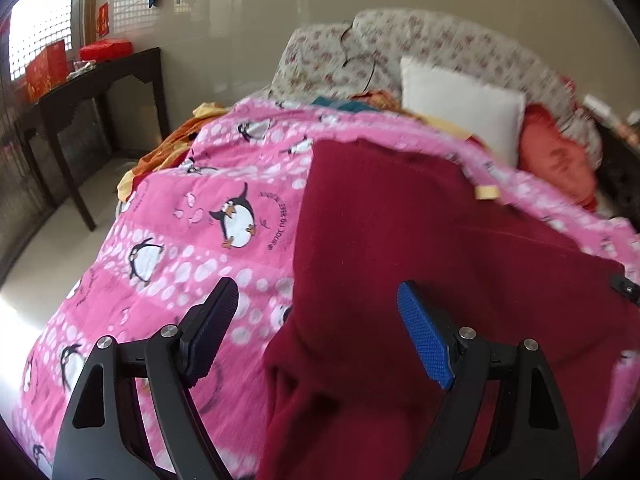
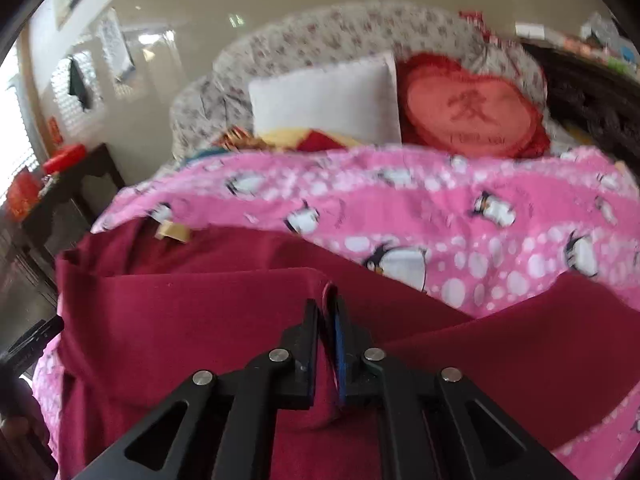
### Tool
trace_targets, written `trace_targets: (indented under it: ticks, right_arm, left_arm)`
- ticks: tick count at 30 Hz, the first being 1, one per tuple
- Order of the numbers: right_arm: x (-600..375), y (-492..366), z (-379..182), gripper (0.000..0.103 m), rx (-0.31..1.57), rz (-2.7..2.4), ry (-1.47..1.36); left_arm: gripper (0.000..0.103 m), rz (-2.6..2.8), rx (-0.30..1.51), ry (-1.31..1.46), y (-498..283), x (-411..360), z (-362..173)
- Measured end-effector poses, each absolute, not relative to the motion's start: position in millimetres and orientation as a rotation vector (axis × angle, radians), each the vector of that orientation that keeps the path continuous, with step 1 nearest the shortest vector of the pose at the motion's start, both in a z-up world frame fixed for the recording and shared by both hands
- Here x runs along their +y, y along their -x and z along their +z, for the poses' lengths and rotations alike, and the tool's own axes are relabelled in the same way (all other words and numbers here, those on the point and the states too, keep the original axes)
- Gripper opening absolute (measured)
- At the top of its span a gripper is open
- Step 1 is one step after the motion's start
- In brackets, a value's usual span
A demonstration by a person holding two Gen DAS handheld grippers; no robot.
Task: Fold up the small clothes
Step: 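Lift the gripped side and sleeve with the right gripper and fold it across the body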
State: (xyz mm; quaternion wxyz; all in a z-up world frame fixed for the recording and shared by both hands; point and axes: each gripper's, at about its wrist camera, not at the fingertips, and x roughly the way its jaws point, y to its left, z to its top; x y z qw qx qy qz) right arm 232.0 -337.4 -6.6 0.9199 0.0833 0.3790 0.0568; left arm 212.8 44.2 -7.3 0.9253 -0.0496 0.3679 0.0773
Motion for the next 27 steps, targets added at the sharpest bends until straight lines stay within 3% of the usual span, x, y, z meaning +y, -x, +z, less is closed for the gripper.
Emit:
trace_targets:
  ticks: [1,4,7,12,16,20,22,27]
  right_arm:
    - [-339,-240,-12,0.018,0.815,0.114,-0.161]
    - [-351,-236,-7,0.022,0.801,0.093,-0.167]
    - [-359,-204,9,0.022,0.71,0.108,-0.165]
    - [-330,-195,-16,0.023,0.777,0.139,-0.026]
    - [-361,-188,-17,0.023,0.794,0.172,-0.233]
    - [-419,-133,1,0.035,0.703,0.096,-0.337]
    - [-462,-105,-3,0.054,0.671,0.03,-0.434]
    - [-549,-75,-32,0.057,0.684,-0.108,-0.661]
  left_arm:
    - [0.083,0.169,0.769,0.099,-220,44,-13]
    - [0.083,0.178,0.816,0.123,-237,49,-26]
    - [0.083,0.161,0.81,0.177,-236,58,-31]
    - [0.083,0.17,0.81,0.194,-230,57,-37]
    - [0.083,0.176,0.827,0.169,-217,52,-30]
    - [0.083,0.139,0.804,0.16,-192,43,-18]
    - [0.083,0.103,0.792,0.164,-180,35,-14]
    - [0.083,0.023,0.791,0.149,-163,6,-13]
